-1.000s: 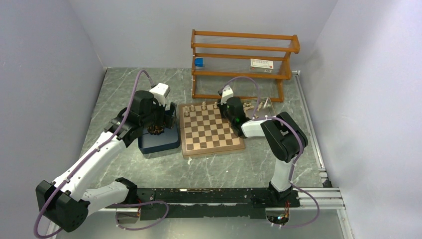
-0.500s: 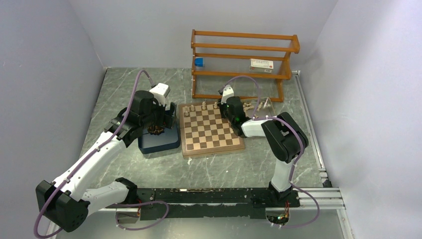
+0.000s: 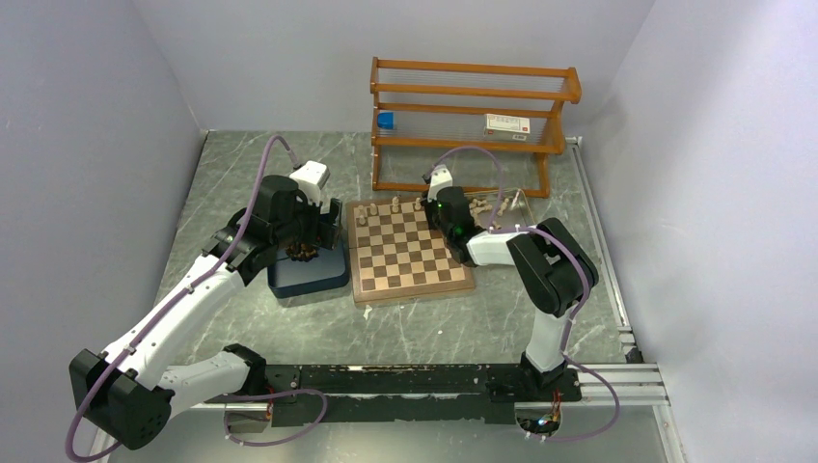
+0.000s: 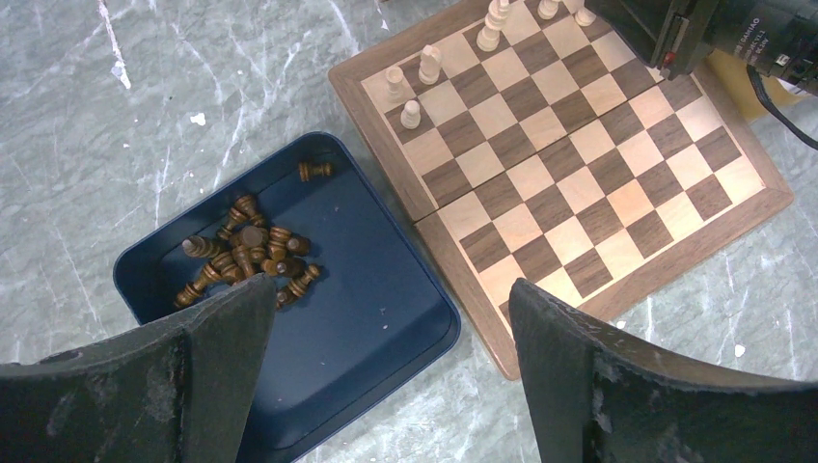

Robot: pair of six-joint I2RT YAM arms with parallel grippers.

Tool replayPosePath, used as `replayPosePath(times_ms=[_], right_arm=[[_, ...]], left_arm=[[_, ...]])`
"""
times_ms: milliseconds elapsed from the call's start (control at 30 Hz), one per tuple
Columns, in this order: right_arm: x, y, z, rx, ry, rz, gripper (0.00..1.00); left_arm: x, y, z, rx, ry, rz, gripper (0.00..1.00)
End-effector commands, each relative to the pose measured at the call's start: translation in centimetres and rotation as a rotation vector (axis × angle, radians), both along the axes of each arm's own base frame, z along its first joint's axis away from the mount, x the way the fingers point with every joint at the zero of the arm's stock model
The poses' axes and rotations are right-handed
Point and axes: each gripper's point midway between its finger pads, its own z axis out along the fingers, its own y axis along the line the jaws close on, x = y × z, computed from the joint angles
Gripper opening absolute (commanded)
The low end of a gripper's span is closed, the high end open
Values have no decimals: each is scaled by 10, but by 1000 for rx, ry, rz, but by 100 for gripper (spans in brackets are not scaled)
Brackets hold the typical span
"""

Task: Set up the chess pieces on the board
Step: Place the chess piece on the chessboard.

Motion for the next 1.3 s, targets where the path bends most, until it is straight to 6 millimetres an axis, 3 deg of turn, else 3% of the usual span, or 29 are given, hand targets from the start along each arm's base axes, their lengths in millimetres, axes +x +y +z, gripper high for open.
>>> replayPosePath(times_ms=[0,1267], right_arm=[[-7,-3,-8,-30,47,-25,17],[-12,-11,-11,-28,81,-91,16]], left_arm=[[0,-5,8,-24,-34,-30,94],[-1,-7,8,-27,-30,-39,94]])
